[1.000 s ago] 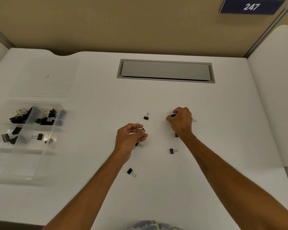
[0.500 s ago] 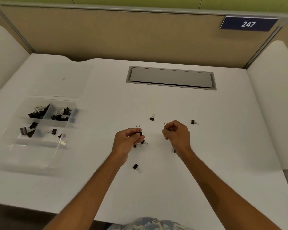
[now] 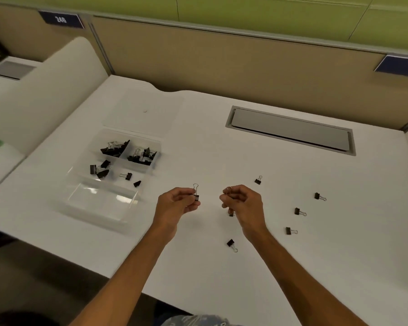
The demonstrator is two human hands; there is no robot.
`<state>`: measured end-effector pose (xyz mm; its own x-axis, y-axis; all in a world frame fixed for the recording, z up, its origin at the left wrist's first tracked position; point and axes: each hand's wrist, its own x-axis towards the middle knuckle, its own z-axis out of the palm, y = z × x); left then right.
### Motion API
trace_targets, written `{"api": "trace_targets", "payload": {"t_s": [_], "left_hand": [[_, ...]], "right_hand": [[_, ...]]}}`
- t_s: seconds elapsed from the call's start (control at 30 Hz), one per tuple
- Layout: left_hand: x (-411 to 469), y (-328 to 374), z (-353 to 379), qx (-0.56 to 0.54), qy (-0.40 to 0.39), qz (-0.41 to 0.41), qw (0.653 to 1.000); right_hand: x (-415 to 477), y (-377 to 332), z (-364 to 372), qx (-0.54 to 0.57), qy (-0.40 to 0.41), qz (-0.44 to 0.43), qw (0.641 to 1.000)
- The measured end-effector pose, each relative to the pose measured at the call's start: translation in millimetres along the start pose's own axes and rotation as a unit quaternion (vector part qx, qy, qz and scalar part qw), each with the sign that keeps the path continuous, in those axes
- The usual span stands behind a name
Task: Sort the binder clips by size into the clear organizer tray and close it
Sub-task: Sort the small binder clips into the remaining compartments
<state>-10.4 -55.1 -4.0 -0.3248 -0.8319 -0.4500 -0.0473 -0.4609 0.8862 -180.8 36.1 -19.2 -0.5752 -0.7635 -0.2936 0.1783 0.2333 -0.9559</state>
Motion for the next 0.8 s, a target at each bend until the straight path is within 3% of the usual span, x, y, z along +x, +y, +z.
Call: {"api": "trace_targets", "payload": {"t_s": [0.37, 0.8], "left_hand": [[33.2, 45.0, -130.2, -0.014, 0.04, 0.016, 0.999], [110.9, 67.2, -209.2, 0.141, 0.04, 0.02, 0.989]], "right_hand": [[12.2, -12.3, 136.5, -0.015, -0.042, 0.005, 0.999], [43.2, -21.5, 248.1, -0.145, -0.019, 0.02, 0.989]]}}
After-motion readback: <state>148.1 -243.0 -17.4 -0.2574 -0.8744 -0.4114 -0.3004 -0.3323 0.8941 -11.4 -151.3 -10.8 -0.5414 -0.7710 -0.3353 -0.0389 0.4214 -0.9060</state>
